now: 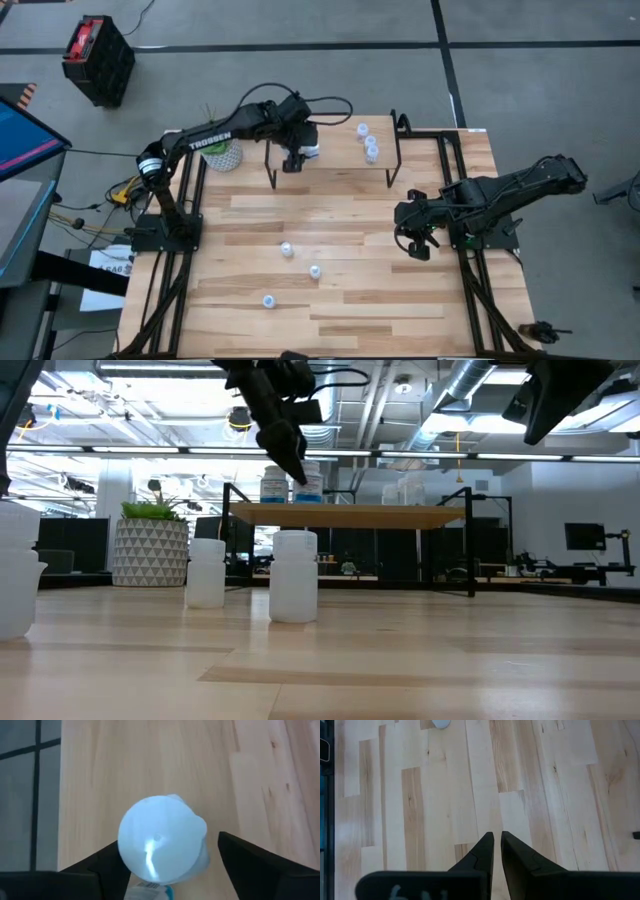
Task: Pick and place medicine bottles onto shelf by color
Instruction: Adjust the blue pill bottle on the shelf, then put the top white pill bottle on the shelf
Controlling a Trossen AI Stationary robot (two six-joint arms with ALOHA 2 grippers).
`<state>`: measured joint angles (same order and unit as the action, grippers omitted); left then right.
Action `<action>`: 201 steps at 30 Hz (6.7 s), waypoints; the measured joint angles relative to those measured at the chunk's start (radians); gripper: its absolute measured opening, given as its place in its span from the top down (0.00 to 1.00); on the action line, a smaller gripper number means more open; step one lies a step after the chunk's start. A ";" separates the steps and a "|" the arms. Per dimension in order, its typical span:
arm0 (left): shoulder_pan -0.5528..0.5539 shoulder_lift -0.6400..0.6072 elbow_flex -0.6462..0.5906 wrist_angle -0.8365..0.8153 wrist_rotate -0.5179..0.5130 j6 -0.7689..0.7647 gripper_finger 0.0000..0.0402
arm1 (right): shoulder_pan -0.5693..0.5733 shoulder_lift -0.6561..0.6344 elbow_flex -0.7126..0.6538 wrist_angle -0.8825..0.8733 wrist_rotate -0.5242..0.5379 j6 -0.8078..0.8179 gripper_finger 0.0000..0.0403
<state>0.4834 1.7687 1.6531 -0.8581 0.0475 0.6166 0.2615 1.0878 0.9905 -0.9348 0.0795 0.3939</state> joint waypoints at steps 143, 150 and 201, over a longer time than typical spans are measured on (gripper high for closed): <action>-0.418 -0.430 -0.315 -0.550 0.151 -0.452 0.44 | 0.053 0.292 0.000 0.553 -0.002 0.044 0.85; -0.583 -0.708 -0.677 -0.236 0.165 -0.713 0.44 | 0.115 0.482 -0.001 0.681 0.021 0.043 0.85; -0.783 -0.324 -1.204 1.133 -0.353 -0.775 0.34 | -0.062 0.493 0.008 0.449 -0.108 0.070 0.47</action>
<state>-0.3000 1.4442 0.4490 0.2747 -0.3055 -0.1582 0.1993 1.5810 0.9981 -0.4857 -0.0282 0.4635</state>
